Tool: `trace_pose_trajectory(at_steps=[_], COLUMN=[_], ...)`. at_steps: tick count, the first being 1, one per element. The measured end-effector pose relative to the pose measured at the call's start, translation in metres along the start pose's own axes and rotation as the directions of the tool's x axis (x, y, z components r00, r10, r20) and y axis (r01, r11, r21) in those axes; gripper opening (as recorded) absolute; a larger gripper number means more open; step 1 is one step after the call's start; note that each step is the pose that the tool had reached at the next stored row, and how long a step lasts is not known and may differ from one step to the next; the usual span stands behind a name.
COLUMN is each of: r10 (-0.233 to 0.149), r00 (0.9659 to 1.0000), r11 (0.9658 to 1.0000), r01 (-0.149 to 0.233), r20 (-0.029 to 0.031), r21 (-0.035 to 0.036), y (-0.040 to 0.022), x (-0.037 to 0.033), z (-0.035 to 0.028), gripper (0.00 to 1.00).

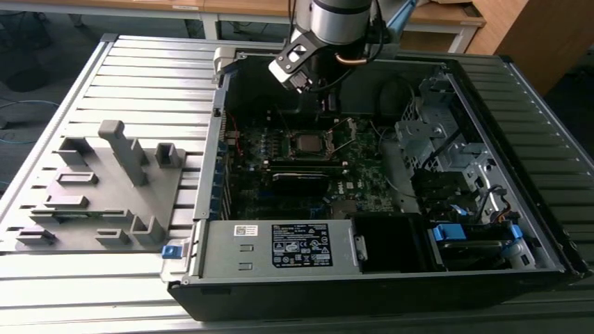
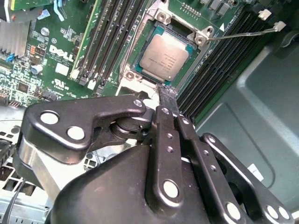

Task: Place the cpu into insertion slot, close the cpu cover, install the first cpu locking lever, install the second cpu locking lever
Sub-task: 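Close the cpu cover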

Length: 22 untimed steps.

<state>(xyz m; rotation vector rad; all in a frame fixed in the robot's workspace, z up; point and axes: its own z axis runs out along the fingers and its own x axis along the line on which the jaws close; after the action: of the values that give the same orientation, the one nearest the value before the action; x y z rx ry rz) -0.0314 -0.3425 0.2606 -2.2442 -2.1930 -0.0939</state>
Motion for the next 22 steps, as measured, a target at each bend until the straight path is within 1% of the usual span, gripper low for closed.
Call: trace_pose_trajectory(at_steps=[2,6,13,18,22], r10=[0.0,0.0,0.0,0.0,0.0], r00=[1.0,1.0,1.0,1.0,1.0], r11=[1.0,1.0,1.0,1.0,1.0], r01=[0.0,0.0,0.0,0.0,0.0], r20=[0.0,-0.0002,-0.0001,-0.0001,0.0], r21=[0.0,0.0,0.0,0.0,0.0001], y=[0.0,0.0006,0.0076,0.0078,0.0099], x=[0.0,0.0,0.0002,0.0002,0.0003], z=[-0.0012,-0.0012,-0.0009,-0.0009,-0.0009], gripper=[0.11,0.11,0.11,0.11,0.11])
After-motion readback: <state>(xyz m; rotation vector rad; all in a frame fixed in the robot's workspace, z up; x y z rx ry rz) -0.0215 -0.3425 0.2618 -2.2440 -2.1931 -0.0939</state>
